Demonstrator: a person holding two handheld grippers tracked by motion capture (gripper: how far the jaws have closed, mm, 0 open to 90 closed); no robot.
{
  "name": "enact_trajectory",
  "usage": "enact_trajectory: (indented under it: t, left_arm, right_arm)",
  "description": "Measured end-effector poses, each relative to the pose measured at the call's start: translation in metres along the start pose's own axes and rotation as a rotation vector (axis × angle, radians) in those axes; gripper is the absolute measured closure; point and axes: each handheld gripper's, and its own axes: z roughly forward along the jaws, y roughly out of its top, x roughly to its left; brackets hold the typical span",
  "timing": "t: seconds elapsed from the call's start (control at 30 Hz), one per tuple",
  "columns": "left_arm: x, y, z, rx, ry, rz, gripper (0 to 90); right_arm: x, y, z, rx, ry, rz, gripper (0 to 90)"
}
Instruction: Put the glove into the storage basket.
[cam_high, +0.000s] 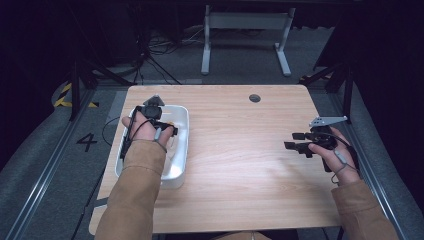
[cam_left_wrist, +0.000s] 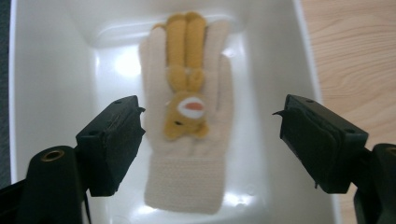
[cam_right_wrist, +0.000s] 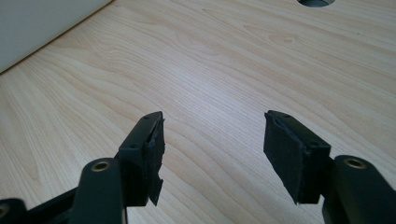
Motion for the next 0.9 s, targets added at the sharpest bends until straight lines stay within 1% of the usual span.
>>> enact_trajectory:
  t: [0.1,0.13,0.17,0.23,0.27,0.3,0.33,0.37,0.4,0.5,0.57,0.6,0.63,0.67,0.7,0.73,0.9]
  left_arm:
    - [-0.009,0.0,-0.008,-0.012,-0.03,0.042,21.8]
    - [-0.013,0.0,-0.012,-0.015,-0.034,0.061,21.8]
    - [-0.019,0.0,-0.016,-0.028,-0.042,0.09,21.8]
    - [-0.026,0.0,-0.021,-0.04,-0.058,0.114,22.1]
    - [-0.03,0.0,-0.024,-0.046,-0.074,0.133,22.1]
    - [-0.038,-0.001,-0.029,-0.057,-0.099,0.168,22.0]
    - [-0.038,-0.001,-0.029,-0.057,-0.099,0.168,22.2]
    - [-0.046,-0.001,-0.032,-0.075,-0.134,0.2,22.2]
    - [-0.051,-0.002,-0.035,-0.086,-0.161,0.224,24.2]
    - [-0.066,-0.002,-0.04,-0.118,-0.227,0.305,25.9]
    - [-0.077,-0.003,-0.042,-0.148,-0.263,0.38,25.9]
    - [-0.081,-0.003,-0.043,-0.15,-0.279,0.399,25.9]
    - [-0.087,-0.003,-0.043,-0.158,-0.307,0.429,25.9]
    - [-0.087,-0.003,-0.043,-0.158,-0.307,0.429,26.1]
    - [-0.091,-0.004,-0.043,-0.174,-0.333,0.448,26.9]
    - [-0.093,-0.004,-0.043,-0.185,-0.35,0.462,26.9]
    - [-0.1,-0.005,-0.042,-0.21,-0.402,0.522,27.0]
  right_arm:
    - [0.0,0.0,0.0,0.001,-0.001,0.001,38.8]
    - [0.0,0.0,0.0,0.001,-0.001,0.001,38.8]
    - [-0.001,-0.001,0.0,0.001,-0.001,-0.001,38.8]
    - [-0.001,-0.001,-0.001,0.003,-0.001,0.0,38.7]
    - [-0.001,-0.002,-0.001,0.004,-0.001,0.002,38.7]
    - [-0.001,-0.002,-0.001,0.003,0.0,0.003,38.7]
    - [-0.001,-0.002,-0.001,0.003,0.0,0.003,38.7]
    - [-0.001,-0.002,-0.001,0.002,0.001,0.001,38.7]
    - [-0.001,-0.002,-0.001,0.002,-0.001,0.004,38.7]
    - [-0.002,-0.003,-0.003,0.003,-0.004,0.004,38.7]
    - [-0.002,-0.004,-0.003,0.001,-0.003,0.004,38.6]
    - [-0.002,-0.004,-0.003,0.0,-0.004,0.008,38.6]
    - [-0.002,-0.004,-0.004,0.0,-0.007,0.011,38.7]
    - [-0.002,-0.004,-0.004,0.0,-0.007,0.011,38.7]
    - [-0.003,-0.005,-0.004,0.0,-0.006,0.007,38.7]
    - [-0.003,-0.005,-0.004,0.0,-0.006,0.007,38.7]
    - [-0.004,-0.006,-0.005,0.001,-0.008,0.011,38.7]
